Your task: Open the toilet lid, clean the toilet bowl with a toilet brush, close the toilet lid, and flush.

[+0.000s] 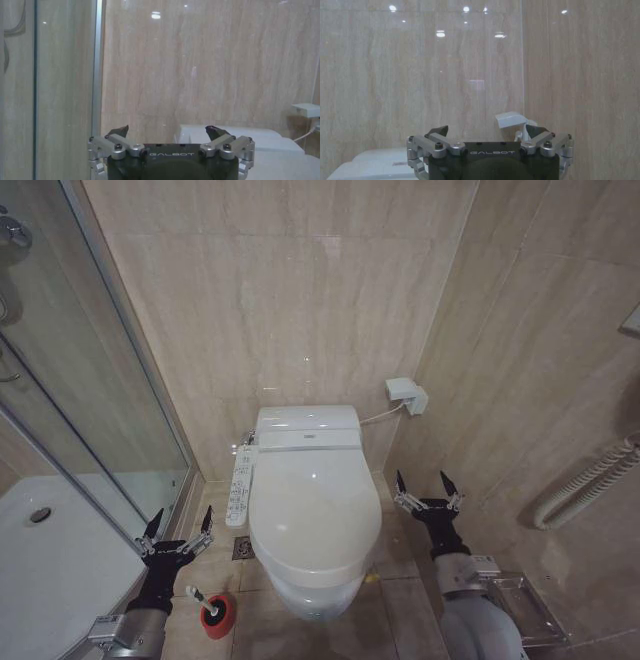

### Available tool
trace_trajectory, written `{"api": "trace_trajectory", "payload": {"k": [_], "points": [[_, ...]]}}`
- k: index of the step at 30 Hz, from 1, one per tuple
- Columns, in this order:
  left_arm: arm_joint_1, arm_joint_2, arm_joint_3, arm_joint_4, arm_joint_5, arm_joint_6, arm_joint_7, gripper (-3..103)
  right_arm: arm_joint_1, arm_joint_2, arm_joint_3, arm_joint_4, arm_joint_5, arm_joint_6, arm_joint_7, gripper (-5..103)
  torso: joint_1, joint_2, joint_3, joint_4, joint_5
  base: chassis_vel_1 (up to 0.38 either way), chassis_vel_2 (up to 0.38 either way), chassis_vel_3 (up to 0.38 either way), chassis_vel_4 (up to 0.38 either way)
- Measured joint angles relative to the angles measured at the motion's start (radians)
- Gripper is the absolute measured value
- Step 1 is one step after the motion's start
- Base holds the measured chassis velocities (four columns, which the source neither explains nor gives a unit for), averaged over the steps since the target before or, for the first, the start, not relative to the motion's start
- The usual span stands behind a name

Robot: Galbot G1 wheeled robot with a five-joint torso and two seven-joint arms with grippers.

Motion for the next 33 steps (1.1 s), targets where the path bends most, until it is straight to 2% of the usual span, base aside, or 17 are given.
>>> {"api": "trace_trajectory", "payload": {"k": [33], "points": [[0.0, 0.0, 0.0, 0.0, 0.0, 0.0, 0.0, 100, -0.001, 0.001, 0.001, 0.001, 0.001, 0.0, 0.0, 100, 0.0, 0.0, 0.0, 0.0, 0.0, 0.0, 0.0, 0.0, 0.0]]}}
